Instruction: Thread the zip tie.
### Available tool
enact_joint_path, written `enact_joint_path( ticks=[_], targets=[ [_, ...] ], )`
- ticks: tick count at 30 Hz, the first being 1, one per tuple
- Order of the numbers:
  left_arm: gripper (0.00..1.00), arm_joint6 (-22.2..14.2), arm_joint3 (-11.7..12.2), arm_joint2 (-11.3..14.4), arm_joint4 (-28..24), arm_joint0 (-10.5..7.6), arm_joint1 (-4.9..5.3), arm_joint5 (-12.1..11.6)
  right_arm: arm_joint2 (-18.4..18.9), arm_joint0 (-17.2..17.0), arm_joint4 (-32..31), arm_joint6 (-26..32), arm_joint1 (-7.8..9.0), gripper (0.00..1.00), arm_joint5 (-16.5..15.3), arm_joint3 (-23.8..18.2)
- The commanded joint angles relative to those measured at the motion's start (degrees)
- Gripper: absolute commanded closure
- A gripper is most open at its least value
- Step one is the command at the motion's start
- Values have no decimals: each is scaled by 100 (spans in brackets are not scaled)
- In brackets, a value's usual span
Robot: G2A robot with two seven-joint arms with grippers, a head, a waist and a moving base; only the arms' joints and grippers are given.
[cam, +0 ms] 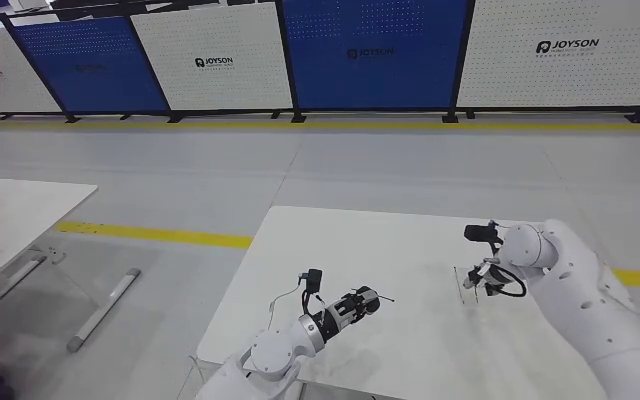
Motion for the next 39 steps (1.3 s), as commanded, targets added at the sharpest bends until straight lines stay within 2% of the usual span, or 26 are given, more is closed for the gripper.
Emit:
enact_joint_path(
  ticks=[1,2,4,6,11,14,16,19,20,22,31,32,37,38,39],
  targets=[
    [100,0,0,0,0,0,0,0,-4,20,93,-83,-29,62,-115,92],
    [100,0,0,0,0,0,0,0,0,29,106,-120,-36,56,-156,115],
    [100,0,0,0,0,0,0,0,42,4,120,-223,-27,14,-203,64],
    [100,0,0,0,0,0,0,0,165,-77,128,-313,25,1,-231,-87],
    [100,0,0,0,0,0,0,0,744,-565,37,-416,308,0,-321,-1019],
    [100,0,0,0,0,0,0,0,1348,-1160,44,-436,556,0,-508,-1926],
    [100,0,0,0,0,0,0,0,1769,-1675,41,-429,716,0,-671,-2602],
    [100,0,0,0,0,0,0,0,2132,-2265,10,-348,860,0,-896,-3322],
    [100,0,0,0,0,0,0,0,2142,-2352,-22,-259,881,0,-985,-3416],
    [100,0,0,0,0,0,0,0,2024,-2291,-127,2,879,0,-961,-3334],
    [100,0,0,0,0,0,0,0,2024,-2291,-127,2,879,0,-961,-3334],
    [100,0,0,0,0,0,0,0,2048,-2343,-88,-225,876,0,-968,-3347],
    [100,0,0,0,0,0,0,0,2484,-2590,591,-937,940,0,-1840,-3270],
    [100,0,0,0,0,0,0,0,2537,-2635,778,-977,953,0,-2117,-3195],
    [100,0,0,0,0,0,0,0,2559,-2631,850,-989,960,0,-2256,-3123]
  ],
)
